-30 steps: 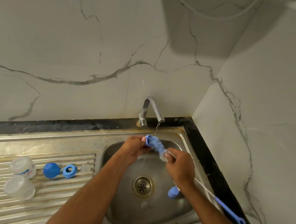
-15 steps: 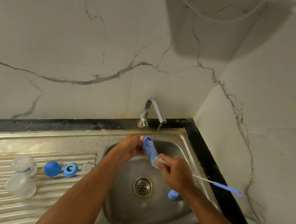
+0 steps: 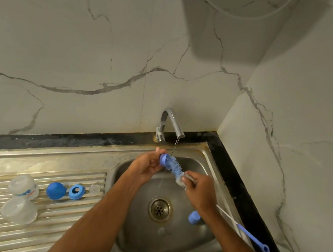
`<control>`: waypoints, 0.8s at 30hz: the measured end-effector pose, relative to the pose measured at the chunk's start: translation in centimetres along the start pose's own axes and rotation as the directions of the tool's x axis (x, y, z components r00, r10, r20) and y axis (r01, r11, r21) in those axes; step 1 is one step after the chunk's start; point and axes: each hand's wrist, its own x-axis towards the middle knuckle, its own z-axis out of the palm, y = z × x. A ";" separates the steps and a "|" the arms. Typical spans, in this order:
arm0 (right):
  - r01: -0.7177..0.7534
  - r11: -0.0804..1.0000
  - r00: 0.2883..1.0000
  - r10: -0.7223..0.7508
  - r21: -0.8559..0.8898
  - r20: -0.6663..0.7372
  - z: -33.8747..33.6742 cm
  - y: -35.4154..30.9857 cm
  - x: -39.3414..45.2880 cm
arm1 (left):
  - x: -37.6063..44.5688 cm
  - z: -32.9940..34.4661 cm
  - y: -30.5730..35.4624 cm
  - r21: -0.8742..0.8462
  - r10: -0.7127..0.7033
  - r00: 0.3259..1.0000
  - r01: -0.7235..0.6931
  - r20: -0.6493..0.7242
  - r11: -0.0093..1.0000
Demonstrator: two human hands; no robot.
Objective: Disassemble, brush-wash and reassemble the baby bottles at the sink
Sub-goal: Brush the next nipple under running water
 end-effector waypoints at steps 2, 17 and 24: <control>0.093 0.991 0.995 -0.095 -0.096 -0.009 -0.1 0.3 -0.3 | 0.3 0.0 -0.1 0.024 -0.041 0.999 0.041 -0.027 0.999; -0.319 0.930 0.945 0.297 0.185 0.136 1.3 0.2 0.8 | 0.9 0.7 0.2 0.269 0.062 0.998 -0.061 0.004 0.961; 0.328 0.926 0.945 -0.317 -0.190 0.086 0.3 -0.5 0.4 | 0.9 0.9 0.7 0.224 -0.052 0.992 0.076 -0.114 0.972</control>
